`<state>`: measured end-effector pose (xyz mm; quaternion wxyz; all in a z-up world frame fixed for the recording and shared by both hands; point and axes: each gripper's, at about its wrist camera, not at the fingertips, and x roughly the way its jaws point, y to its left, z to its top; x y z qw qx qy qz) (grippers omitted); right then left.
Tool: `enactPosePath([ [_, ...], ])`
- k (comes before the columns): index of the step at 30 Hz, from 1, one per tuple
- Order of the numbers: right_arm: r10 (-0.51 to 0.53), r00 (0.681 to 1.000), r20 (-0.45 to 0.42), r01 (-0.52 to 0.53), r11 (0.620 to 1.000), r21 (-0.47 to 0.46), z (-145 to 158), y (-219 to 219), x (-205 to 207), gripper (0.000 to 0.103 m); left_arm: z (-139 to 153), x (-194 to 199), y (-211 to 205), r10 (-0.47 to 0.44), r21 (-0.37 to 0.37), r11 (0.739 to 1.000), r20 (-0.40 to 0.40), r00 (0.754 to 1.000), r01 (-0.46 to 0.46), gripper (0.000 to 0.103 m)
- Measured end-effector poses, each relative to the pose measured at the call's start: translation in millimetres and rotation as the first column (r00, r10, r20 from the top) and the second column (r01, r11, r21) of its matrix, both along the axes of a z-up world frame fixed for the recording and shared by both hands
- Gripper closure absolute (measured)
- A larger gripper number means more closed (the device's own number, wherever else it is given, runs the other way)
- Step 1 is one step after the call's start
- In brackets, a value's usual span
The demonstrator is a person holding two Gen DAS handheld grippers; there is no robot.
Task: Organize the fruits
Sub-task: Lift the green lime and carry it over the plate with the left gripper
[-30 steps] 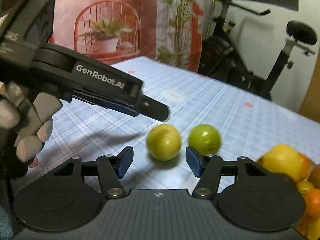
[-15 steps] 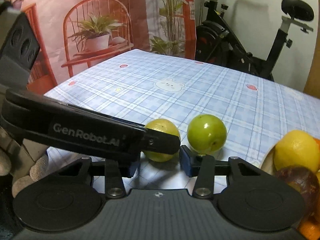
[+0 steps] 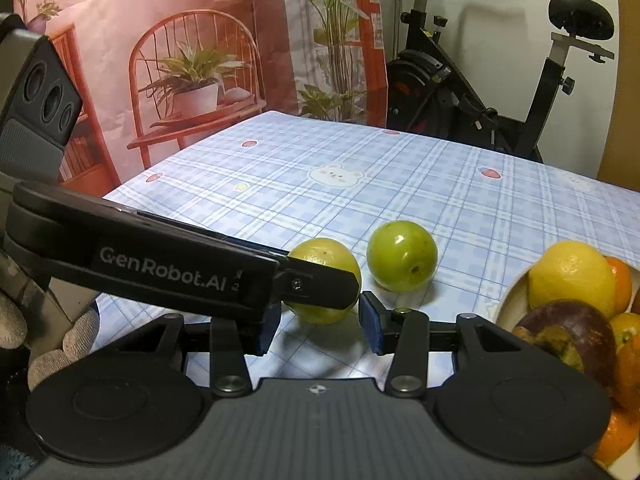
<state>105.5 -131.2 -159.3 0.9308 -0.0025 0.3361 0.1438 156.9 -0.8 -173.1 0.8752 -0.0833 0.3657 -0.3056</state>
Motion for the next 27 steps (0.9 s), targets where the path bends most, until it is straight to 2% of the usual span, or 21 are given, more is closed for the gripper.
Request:
enactPosePath([
  [9, -0.003, 0.999, 0.05, 0.002, 1.0, 0.005, 13.7, -2.9, -15.7, 0.057, 8.2, -12.0, -7.5, 0.0, 0.025, 1.0, 0.012, 1.0, 0.0, 0.055],
  [27, -0.008, 1.0, 0.021, 0.008, 1.0, 0.026, 10.1, -10.9, -33.2, 0.057, 4.9, -26.3, -18.5, -0.029, 0.075, 0.997, -0.012, 1.0, 0.03, 0.055],
])
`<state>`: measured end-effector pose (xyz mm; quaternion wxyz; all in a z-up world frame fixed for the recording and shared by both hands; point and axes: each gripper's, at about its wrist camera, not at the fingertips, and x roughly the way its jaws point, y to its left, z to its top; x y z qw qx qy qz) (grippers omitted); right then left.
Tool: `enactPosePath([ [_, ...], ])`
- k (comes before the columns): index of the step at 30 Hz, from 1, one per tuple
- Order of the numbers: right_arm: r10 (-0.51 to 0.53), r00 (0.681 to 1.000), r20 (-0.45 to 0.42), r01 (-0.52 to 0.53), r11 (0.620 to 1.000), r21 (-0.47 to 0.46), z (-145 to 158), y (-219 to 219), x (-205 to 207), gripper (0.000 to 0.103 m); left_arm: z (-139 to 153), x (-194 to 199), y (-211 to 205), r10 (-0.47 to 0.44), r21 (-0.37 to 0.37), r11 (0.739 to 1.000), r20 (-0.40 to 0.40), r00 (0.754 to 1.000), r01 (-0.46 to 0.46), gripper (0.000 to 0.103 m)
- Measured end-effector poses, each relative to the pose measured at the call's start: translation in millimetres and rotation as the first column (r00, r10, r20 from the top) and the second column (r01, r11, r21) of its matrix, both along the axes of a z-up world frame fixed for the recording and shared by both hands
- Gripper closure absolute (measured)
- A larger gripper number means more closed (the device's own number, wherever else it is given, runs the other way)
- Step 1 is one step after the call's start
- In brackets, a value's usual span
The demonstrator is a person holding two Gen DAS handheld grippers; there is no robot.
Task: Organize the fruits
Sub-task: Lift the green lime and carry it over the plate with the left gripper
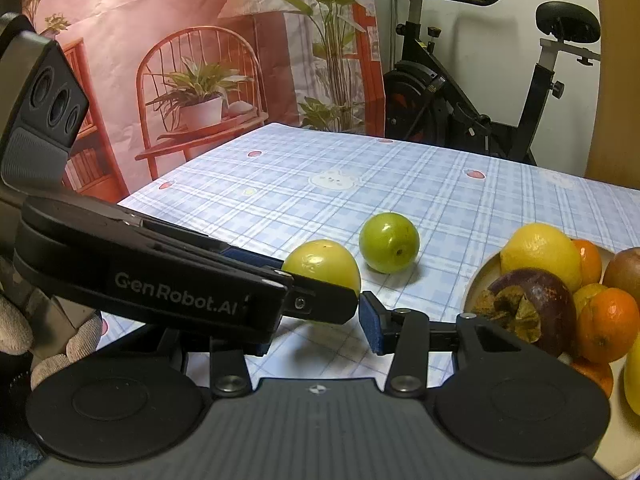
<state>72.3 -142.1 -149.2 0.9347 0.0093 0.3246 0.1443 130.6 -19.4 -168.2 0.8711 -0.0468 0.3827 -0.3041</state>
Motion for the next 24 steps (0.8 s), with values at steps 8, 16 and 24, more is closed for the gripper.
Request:
enactPosePath([
  [8, -0.004, 1.0, 0.001, 0.004, 1.0, 0.002, -0.8, -2.1, -4.5, 0.057, -2.4, -0.8, 0.9, -0.012, -0.004, 1.0, -0.006, 1.0, 0.012, 0.054],
  [16, -0.005, 1.0, -0.016, 0.005, 1.0, 0.002, -6.1, -1.7, -2.9, 0.057, -7.5, 2.8, -1.3, -0.009, -0.003, 1.0, -0.02, 1.0, 0.009, 0.054],
  [24, -0.034, 0.997, 0.065, 0.035, 0.999, -0.007, 9.0, -7.5, -9.4, 0.057, 21.8, 1.0, -17.5, -0.051, -0.008, 0.999, 0.074, 0.996, 0.052, 0.055],
])
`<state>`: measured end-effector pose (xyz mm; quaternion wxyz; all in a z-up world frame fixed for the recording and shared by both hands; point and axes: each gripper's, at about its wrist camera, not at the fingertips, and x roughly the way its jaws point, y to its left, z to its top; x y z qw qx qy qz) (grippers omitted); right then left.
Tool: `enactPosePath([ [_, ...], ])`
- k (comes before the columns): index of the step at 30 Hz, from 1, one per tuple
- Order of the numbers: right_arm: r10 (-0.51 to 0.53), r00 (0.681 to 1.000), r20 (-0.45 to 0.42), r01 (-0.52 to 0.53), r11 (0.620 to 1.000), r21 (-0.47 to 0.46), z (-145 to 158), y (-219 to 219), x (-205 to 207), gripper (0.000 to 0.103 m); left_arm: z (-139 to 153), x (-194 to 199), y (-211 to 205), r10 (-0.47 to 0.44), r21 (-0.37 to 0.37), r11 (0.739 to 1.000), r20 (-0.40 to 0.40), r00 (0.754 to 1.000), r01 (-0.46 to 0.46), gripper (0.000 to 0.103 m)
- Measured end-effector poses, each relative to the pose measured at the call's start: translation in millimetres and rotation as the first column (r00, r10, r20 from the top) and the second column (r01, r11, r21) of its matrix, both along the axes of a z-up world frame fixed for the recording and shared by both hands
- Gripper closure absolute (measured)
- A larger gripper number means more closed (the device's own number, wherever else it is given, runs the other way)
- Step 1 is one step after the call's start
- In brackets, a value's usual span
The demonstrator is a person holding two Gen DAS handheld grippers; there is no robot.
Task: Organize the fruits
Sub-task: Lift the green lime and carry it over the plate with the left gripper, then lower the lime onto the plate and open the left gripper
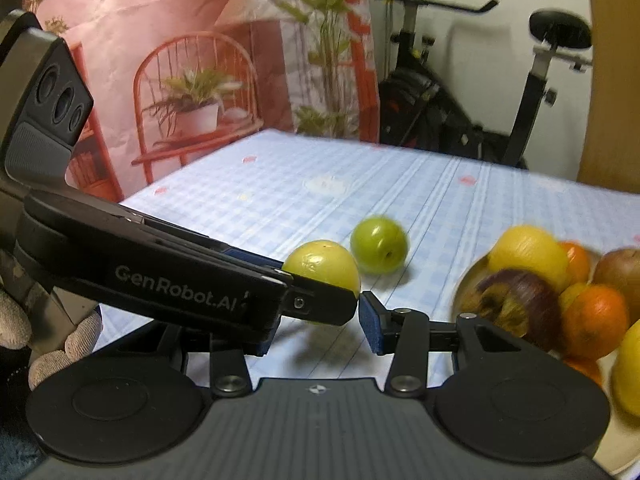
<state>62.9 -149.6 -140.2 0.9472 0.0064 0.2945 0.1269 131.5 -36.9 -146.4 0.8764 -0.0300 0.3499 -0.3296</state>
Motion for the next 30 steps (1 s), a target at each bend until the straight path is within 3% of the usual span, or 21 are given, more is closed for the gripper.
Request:
enactPosePath([
  [7, -0.101, 0.992, 0.078, 0.102, 0.995, -0.011, 23.3, -30.5, -18.6, 0.057, 24.1, 2.1, -50.7, -0.122, 0.02, 0.992, 0.05, 0.991, 0.122, 0.055],
  [17, -0.271, 0.959, 0.089, 0.269, 0.963, 0.027, 37.0, -96.4, -34.0, 0.057, 31.9, 14.9, -130.8, -0.254, 0.052, 0.966, 0.049, 0.966, 0.252, 0.055],
  [25, -0.354, 0.933, 0.07, 0.352, 0.935, 0.039, 35.0, -131.7, -38.9, 0.057, 21.2, 18.5, -166.0, -0.318, 0.101, 0.944, 0.027, 0.948, 0.314, 0.055],
  [30, -0.371, 0.928, 0.035, 0.369, 0.928, 0.05, 26.4, -139.4, -40.2, 0.057, 14.5, 22.0, -165.2, -0.32, 0.109, 0.942, 0.013, 0.947, 0.317, 0.053],
])
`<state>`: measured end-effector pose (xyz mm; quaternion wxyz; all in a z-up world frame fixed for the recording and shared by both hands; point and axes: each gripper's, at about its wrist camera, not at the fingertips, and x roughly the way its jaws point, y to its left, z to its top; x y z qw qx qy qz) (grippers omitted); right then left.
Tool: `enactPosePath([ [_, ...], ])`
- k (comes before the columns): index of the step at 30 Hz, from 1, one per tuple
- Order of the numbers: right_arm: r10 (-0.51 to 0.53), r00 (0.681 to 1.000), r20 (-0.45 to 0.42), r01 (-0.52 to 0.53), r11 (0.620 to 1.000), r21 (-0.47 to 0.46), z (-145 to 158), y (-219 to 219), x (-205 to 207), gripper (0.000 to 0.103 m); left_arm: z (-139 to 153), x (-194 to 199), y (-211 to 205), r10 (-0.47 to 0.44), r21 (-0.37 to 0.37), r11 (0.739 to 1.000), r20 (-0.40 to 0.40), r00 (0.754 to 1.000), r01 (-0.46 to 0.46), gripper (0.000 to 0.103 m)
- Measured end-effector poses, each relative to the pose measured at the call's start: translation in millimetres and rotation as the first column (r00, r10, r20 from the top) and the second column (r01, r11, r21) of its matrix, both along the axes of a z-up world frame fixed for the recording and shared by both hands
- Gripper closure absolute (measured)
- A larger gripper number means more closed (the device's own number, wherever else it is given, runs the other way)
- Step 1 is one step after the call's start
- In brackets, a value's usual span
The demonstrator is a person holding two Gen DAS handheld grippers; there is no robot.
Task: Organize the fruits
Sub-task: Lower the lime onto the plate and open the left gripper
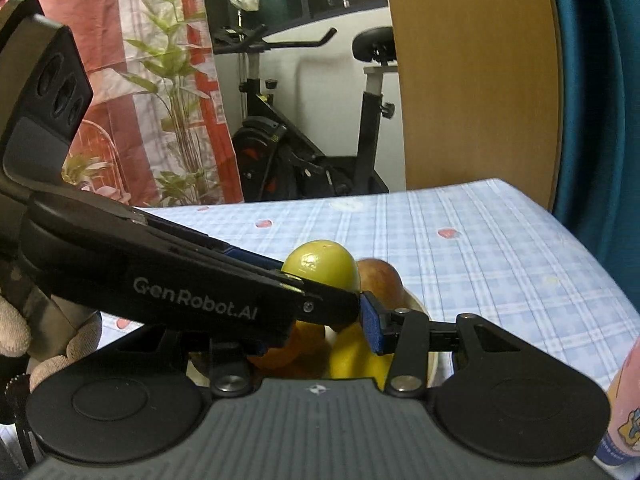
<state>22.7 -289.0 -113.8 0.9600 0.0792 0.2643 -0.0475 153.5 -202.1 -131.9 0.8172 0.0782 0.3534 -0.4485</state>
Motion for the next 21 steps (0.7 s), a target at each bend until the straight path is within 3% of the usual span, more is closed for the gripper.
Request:
enactPosePath([
  [14, -0.003, 1.0, -0.002, 0.003, 1.0, -0.03, 0.3, 4.2, 3.1, 0.049, 4.0, 5.3, 7.0, 0.038, -0.008, 0.999, 0.001, 0.999, -0.038, 0.043],
  [16, -0.004, 1.0, -0.005, 0.004, 0.999, -0.037, 1.5, 4.8, 5.4, 0.049, 4.8, 5.5, 10.2, 0.05, -0.008, 0.999, 0.002, 0.999, -0.05, 0.033],
  [21, -0.001, 1.0, -0.007, 0.0, 0.999, -0.046, 2.7, 6.5, 7.7, 0.048, 7.1, 6.9, 19.9, 0.075, -0.019, 0.997, 0.0, 0.997, -0.075, 0.033],
])
